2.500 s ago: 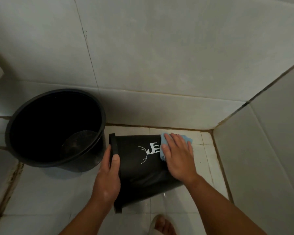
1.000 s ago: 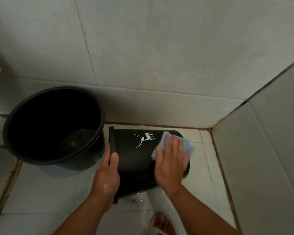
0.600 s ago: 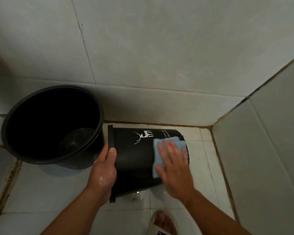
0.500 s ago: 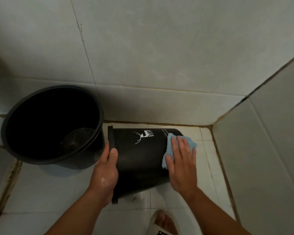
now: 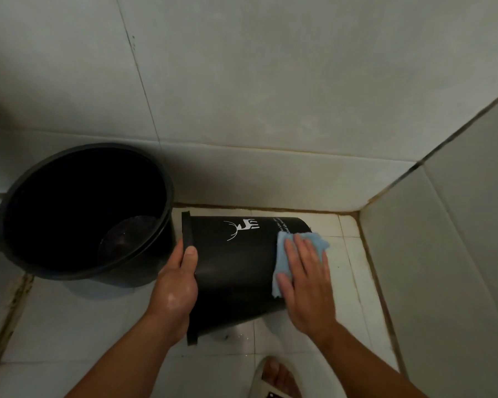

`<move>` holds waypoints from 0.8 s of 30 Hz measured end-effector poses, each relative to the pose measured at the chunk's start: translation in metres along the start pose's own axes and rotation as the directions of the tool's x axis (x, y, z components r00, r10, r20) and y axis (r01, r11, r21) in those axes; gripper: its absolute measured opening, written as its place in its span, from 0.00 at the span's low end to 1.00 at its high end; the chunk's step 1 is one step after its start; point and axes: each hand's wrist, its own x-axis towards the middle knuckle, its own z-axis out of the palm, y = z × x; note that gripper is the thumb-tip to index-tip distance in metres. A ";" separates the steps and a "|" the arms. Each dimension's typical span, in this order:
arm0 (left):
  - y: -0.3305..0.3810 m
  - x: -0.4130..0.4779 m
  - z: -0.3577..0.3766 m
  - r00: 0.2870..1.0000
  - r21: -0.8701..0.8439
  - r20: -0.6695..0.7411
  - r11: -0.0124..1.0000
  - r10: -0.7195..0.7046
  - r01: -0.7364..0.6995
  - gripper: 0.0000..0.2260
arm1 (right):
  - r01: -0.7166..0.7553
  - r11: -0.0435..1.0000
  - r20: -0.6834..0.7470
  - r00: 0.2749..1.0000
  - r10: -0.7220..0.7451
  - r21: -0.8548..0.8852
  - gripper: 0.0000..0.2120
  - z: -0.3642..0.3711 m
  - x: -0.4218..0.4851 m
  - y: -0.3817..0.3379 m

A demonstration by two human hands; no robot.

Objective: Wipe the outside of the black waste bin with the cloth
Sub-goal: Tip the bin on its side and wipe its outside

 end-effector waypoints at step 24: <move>0.006 -0.016 0.009 0.999 -0.060 -0.029 0.998 -0.018 0.016 0.16 | 0.166 0.984 0.140 0.978 -0.156 -0.061 0.29 -0.008 0.041 -0.114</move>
